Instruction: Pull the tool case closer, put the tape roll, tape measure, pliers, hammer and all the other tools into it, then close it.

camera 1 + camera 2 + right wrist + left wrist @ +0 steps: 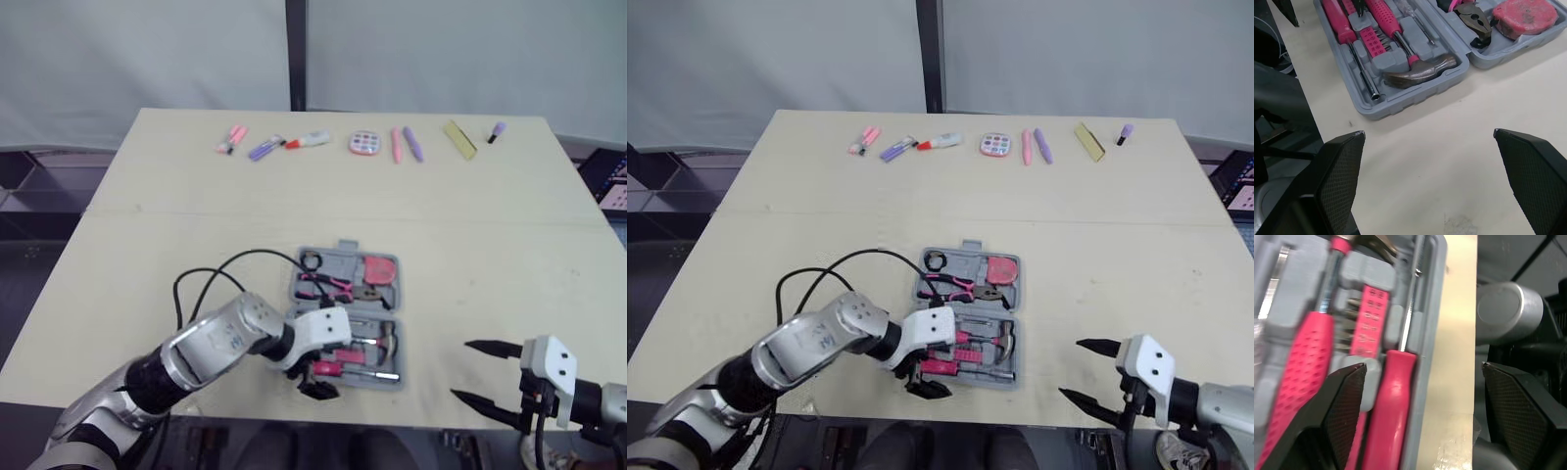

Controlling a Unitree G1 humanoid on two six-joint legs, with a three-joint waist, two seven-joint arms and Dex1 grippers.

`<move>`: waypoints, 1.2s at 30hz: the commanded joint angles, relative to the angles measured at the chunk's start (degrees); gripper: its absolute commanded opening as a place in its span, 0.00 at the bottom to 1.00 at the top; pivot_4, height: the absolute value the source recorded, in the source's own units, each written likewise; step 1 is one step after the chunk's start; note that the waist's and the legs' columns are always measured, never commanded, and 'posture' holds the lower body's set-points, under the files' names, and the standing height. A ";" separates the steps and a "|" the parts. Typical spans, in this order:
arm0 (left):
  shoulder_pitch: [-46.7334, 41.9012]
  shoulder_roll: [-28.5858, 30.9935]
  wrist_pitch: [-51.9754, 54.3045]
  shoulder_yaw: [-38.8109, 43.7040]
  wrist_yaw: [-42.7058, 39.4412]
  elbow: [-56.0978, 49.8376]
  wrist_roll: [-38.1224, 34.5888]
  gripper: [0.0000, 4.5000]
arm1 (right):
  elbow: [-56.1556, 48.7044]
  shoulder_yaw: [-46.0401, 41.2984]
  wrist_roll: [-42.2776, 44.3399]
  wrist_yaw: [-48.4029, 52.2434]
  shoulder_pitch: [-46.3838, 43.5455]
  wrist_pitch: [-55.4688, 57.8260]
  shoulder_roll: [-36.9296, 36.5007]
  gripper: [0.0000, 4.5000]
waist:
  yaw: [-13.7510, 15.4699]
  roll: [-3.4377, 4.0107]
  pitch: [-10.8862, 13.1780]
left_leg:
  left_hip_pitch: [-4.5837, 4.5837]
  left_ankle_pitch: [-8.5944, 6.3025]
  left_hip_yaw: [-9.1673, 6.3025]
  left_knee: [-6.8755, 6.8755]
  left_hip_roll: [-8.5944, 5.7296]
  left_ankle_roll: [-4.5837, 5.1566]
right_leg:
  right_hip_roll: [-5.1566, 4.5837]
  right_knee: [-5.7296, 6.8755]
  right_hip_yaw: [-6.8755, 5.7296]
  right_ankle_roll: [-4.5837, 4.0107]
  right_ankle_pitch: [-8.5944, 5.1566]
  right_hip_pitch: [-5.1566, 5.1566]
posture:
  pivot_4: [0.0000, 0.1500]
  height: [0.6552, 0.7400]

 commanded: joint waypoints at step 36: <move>25.45 -3.05 -63.97 14.00 -8.80 20.45 8.51 0.01 | -0.84 -3.01 2.37 -0.85 -1.77 0.34 0.74 1.00 | -0.12 0.07 -0.04 | 0.10 0.00 0.00 -0.05 -0.01 0.00 | -0.05 0.10 -0.06 0.00 0.00 0.00 | 1.00 0.69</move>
